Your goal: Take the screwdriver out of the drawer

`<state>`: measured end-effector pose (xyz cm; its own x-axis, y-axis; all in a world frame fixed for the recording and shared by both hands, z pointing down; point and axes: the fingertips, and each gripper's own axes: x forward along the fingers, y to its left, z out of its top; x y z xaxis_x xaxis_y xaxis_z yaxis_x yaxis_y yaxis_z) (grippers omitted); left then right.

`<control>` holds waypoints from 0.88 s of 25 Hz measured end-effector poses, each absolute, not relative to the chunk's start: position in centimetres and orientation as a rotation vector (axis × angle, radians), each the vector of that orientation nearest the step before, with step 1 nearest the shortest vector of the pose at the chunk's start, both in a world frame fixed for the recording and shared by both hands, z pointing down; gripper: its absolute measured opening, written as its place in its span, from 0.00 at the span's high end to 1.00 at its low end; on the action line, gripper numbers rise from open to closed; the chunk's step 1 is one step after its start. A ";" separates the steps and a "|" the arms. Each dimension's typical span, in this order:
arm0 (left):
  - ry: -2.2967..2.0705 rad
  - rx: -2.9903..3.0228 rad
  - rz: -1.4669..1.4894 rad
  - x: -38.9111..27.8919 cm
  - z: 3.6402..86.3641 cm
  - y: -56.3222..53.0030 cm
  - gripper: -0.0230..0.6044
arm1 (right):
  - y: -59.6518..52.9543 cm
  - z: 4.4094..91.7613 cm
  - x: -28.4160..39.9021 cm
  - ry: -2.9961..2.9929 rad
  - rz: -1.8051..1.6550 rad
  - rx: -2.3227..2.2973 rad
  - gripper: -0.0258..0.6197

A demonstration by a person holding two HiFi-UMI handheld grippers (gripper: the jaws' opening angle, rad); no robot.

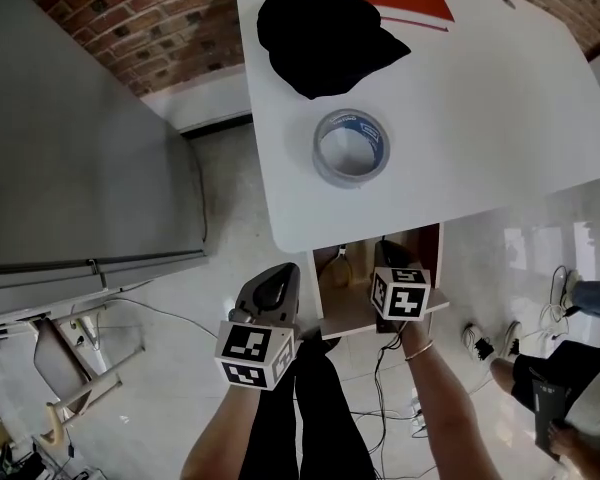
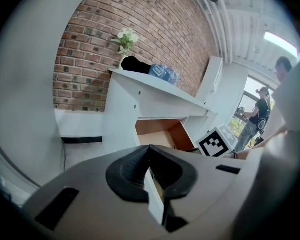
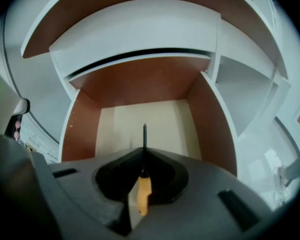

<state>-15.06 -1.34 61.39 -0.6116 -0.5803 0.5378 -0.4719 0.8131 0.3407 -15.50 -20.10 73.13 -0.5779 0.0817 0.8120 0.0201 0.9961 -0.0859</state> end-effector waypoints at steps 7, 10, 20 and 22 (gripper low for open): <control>-2.341 0.808 -0.198 -14.4 59.4 -2.1 0.98 | -19.8 68.1 -15.0 -2.270 0.131 -0.073 0.93; -2.343 0.828 -0.189 -14.2 58.4 -2.5 0.98 | -19.8 66.0 -14.6 -2.301 0.145 -0.076 0.93; -2.366 0.885 -0.145 -13.8 54.9 -3.5 0.98 | -19.3 58.3 -13.0 -2.423 0.190 -0.088 0.93; -2.368 0.898 -0.134 -13.7 54.1 -3.6 0.98 | -19.2 56.7 -12.4 -2.447 0.203 -0.084 0.93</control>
